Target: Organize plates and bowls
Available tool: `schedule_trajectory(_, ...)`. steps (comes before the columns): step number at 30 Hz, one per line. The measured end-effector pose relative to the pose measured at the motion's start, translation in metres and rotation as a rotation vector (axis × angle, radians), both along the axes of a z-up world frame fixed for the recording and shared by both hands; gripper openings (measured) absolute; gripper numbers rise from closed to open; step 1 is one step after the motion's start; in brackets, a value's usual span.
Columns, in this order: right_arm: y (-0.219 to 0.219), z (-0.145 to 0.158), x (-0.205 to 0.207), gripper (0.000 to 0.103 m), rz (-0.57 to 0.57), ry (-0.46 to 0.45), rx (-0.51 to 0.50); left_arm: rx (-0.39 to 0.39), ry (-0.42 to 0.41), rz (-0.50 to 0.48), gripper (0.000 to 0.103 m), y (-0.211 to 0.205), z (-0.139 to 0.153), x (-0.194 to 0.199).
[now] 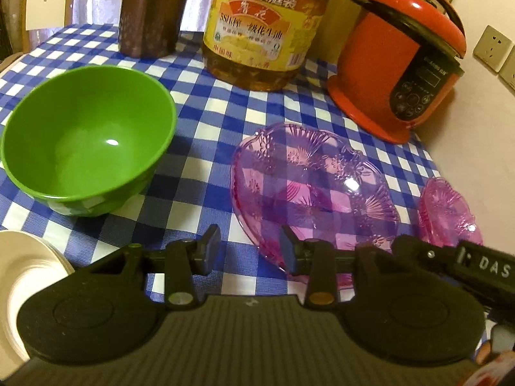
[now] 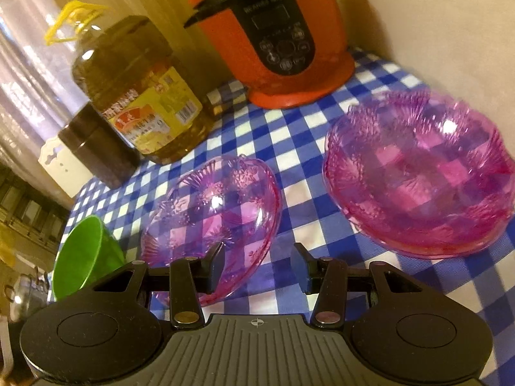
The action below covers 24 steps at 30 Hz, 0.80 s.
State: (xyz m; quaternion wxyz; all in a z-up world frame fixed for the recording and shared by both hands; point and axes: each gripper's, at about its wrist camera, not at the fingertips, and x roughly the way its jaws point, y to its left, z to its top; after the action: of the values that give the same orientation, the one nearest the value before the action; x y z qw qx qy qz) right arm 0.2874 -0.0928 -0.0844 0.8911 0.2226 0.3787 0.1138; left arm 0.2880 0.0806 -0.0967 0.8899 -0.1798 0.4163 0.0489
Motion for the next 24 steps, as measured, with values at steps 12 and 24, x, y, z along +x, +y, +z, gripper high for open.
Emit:
schedule_trajectory(12,0.005,-0.018,0.020,0.041,0.008,0.048,-0.002,-0.075,0.005,0.022,0.022,0.008,-0.011,0.008)
schedule_trajectory(24,0.008,-0.019,0.019,0.014,0.025,0.051,-0.003,-0.079,-0.013,0.029,0.013,0.009,-0.011,0.005)
